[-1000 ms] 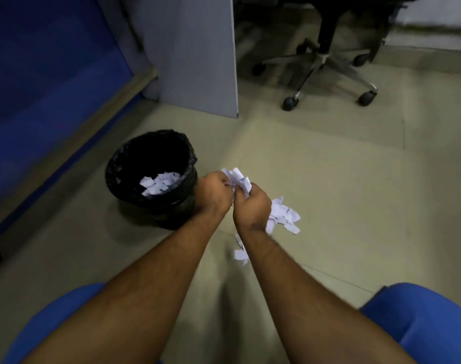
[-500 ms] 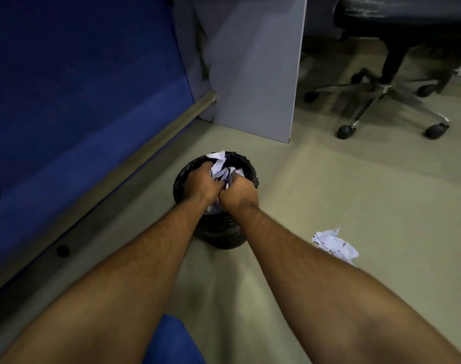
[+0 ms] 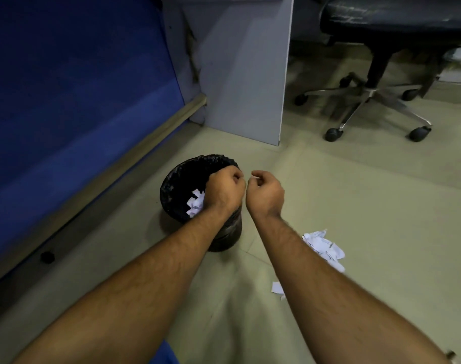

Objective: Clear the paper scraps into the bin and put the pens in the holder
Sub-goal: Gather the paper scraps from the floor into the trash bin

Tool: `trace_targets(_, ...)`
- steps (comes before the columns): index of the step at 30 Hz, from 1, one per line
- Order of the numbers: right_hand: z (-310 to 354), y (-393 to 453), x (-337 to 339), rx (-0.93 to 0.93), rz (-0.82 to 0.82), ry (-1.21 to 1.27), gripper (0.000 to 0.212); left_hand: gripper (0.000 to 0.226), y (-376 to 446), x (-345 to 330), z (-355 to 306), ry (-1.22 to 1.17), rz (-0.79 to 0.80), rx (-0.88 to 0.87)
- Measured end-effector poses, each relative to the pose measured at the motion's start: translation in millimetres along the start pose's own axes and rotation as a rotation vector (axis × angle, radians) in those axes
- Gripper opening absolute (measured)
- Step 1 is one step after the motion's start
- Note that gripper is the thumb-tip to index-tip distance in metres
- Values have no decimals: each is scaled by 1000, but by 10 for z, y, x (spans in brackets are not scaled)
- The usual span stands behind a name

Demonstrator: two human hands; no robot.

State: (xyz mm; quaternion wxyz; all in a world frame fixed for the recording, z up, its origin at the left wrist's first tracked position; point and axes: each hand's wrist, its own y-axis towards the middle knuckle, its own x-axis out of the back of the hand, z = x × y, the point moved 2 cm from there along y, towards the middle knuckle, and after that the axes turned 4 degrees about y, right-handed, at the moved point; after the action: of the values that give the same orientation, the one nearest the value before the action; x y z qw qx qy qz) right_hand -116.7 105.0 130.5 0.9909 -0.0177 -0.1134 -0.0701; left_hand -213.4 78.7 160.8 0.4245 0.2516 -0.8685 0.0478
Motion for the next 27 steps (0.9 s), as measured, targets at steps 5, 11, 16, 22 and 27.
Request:
trace_targets(5, -485, 63, 427, -86, -89, 12, 28, 21, -238, -537, -196, 36, 116, -97)
trace_targets(11, -1837, -319, 990, -304, -5, -399, 51, 35, -882, -1561, 82, 242, 466, -76)
trace_targets(16, -2626, -720, 1360, -553, -81, -769, 85, 41, -1537, -2117, 368, 463, 632, 42)
trace_targets(22, -2922, -908, 1425, -520, -143, -660, 55, 55, -1911, -2421, 583, 422, 680, 276)
trace_targets(27, -2920, -612, 1264, -344, -161, -140, 47, 42, -1696, -2619, 503, 42, 620, 219)
